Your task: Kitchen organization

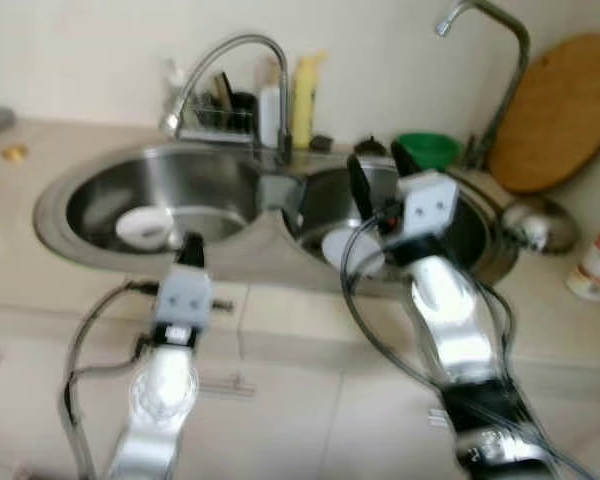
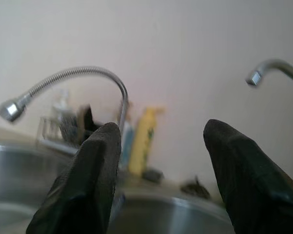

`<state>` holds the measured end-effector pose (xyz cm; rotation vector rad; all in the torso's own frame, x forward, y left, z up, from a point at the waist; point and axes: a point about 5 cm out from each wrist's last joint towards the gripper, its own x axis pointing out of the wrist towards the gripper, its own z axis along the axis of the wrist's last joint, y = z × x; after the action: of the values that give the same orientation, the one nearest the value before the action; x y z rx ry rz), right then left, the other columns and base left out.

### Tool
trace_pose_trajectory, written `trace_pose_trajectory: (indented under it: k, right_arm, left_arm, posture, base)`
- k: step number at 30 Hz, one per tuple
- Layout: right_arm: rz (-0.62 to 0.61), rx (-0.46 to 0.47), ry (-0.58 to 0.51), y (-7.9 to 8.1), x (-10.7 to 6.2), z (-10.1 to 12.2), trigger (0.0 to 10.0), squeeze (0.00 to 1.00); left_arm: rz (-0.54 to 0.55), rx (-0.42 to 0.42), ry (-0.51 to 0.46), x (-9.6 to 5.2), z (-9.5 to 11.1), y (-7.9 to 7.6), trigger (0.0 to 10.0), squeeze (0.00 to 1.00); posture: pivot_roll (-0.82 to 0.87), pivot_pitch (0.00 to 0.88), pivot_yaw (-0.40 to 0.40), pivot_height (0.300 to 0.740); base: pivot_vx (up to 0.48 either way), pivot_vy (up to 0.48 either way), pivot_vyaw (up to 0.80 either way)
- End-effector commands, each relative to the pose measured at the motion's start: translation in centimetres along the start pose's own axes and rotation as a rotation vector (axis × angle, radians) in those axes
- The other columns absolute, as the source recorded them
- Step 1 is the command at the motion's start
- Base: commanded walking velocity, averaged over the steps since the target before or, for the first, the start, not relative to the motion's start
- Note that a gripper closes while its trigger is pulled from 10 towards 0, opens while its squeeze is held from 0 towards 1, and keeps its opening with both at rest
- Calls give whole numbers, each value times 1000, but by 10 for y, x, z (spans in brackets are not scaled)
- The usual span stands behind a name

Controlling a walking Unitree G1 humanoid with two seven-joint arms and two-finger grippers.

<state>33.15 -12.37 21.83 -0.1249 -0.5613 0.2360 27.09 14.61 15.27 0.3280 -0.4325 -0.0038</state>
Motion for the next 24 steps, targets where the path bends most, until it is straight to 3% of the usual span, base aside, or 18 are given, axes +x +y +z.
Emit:
trace_pose_trajectory:
  k: [1,14,20,24]
  right_arm:
    - [27,12,-45,7,6,13,10000,0]
    - [62,-13,34,22,-16,1,10000,0]
    - [54,-29,58,20,-26,-3,10000,0]
    - [28,-76,93,14,-45,-9,10000,0]
  left_arm:
    - [15,16,-6,2,2,7,10000,0]
    - [22,26,-1,-2,2,10,10000,0]
    - [14,26,9,-6,1,9,10000,0]
    - [-2,30,33,-15,-2,8,10000,0]
  posture:
    - [-26,0,-47,740]
    - [-20,0,-54,740]
    - [-24,0,-53,740]
    - [-32,0,-48,740]
  base:
    - [0,472,0]
    - [0,472,0]
    - [0,472,0]
    - [0,474,0]
